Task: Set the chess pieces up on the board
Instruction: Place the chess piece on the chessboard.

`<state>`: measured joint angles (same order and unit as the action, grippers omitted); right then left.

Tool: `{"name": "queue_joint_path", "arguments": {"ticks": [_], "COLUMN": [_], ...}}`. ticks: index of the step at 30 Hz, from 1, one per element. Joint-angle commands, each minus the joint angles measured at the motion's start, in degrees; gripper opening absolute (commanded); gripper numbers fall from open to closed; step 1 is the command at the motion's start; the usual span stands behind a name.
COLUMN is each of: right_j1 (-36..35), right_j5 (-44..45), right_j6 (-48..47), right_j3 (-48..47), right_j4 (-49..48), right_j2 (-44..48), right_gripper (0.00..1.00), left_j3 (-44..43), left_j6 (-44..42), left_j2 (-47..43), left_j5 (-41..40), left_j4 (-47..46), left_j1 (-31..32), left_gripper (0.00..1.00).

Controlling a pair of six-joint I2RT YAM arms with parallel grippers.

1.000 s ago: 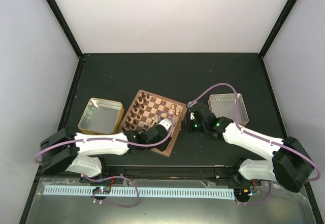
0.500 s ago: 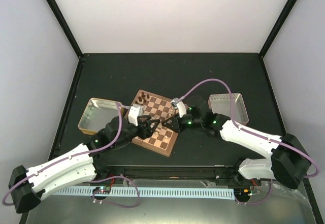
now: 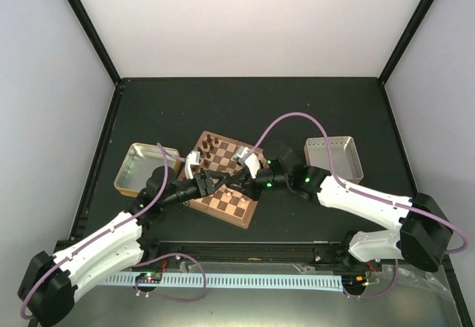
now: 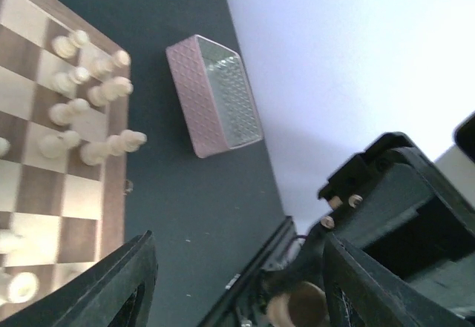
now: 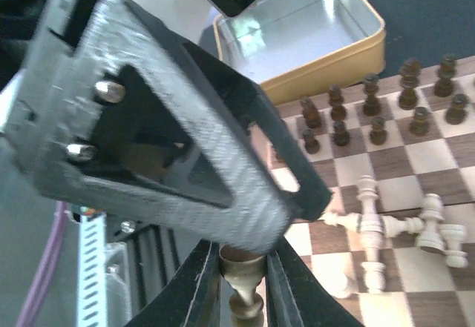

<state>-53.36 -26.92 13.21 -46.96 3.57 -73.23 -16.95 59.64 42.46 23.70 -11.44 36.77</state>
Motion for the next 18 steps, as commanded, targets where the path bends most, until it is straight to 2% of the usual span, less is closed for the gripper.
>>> {"name": "queue_joint_path", "arguments": {"ticks": [1,8,12,15,18], "right_j1": [-0.7,-2.8,-3.6,-3.8,-3.8], "right_j5": [7.7,12.4,13.7,17.1,21.6], "right_j6": [-7.2,-9.0,-8.3,-6.5,-2.7], "right_j3": [-3.2,-6.6,-8.6,-9.8,-10.2], "right_j4": [2.5,4.6,4.4,5.0,5.9], "right_j2": [-0.2,-2.6,-5.2,-7.5,-10.0], "right_gripper": [0.16,0.17,0.19,0.19,0.18], "left_j3": [0.7,3.0,4.4,4.7,4.4], "left_j6": [9.1,14.9,16.7,13.2,5.6], "left_j2": [0.4,1.1,1.8,0.6,-2.7], "left_j5": [9.7,12.5,13.1,9.7,1.0], "left_j4": [-11.2,-17.8,-20.1,-13.6,0.5], "left_j1": [-1.1,-2.4,-3.4,-5.2,-7.1], "left_gripper": [0.63,0.63,0.59,0.56,0.57]}}
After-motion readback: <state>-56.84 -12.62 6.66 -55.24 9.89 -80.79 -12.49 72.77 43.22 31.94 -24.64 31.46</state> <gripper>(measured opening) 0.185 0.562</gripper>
